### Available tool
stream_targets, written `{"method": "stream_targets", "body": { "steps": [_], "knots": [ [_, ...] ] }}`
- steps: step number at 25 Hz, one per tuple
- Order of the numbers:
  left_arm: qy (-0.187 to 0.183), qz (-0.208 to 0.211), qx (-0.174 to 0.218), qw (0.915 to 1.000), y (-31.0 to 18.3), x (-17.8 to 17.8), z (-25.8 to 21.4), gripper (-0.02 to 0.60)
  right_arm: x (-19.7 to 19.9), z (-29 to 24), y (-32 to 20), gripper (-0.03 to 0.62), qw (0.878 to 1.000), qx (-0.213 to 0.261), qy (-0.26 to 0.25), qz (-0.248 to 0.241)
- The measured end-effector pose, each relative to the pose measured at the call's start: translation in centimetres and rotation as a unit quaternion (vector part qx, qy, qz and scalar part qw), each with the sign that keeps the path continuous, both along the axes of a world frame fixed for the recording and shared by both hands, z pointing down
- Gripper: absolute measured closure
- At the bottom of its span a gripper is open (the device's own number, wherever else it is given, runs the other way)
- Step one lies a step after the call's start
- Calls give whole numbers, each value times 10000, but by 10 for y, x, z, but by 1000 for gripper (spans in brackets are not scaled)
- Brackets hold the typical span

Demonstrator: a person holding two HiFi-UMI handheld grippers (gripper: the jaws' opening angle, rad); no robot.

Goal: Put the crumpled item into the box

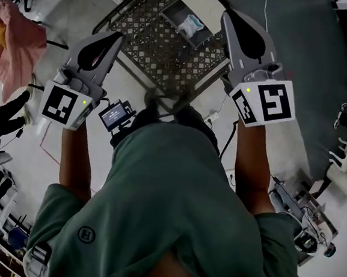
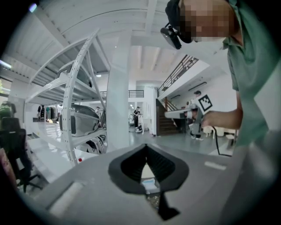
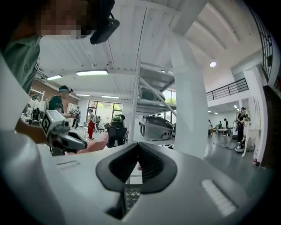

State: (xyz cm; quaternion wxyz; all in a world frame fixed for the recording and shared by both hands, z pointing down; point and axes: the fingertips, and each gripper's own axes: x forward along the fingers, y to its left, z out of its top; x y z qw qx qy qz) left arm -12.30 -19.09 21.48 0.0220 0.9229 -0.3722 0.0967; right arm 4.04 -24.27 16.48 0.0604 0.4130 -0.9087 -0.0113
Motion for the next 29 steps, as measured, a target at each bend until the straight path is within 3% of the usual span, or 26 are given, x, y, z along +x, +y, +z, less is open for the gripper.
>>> {"method": "stream_targets", "body": {
  "steps": [6,13,29],
  "knots": [
    [-88,10,174,9998,7,-9,-17,578,0,-64,47,588,9979,630,123,-40],
    [-82,101,403,9991,36,-2,-41,578,9,-109,109,589,9944,1034,234,-7],
    [-106,345,534,9979,62,53,-54,578,66,-132,157,588,9928,1165,220,188]
  ]
}}
